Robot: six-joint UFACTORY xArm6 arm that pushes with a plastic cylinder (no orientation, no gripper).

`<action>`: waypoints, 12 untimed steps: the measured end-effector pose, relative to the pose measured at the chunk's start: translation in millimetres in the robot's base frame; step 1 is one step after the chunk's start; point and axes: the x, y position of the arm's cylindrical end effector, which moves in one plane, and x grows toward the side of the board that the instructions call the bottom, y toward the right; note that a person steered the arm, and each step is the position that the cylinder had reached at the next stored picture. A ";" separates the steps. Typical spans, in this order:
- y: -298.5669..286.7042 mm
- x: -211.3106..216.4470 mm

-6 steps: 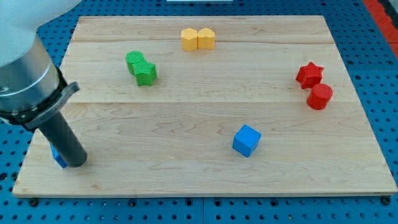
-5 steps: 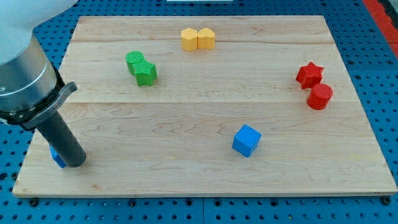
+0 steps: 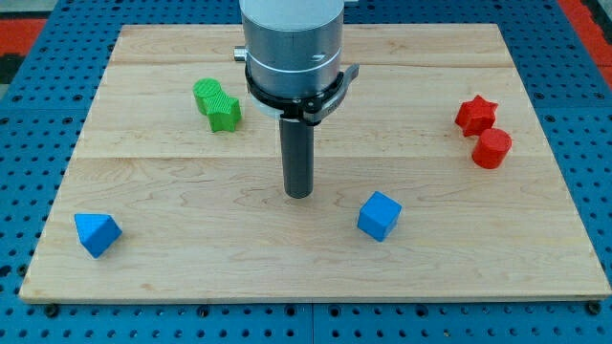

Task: Move the blue cube to the right of the triangle

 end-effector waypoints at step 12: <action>114.6 47.1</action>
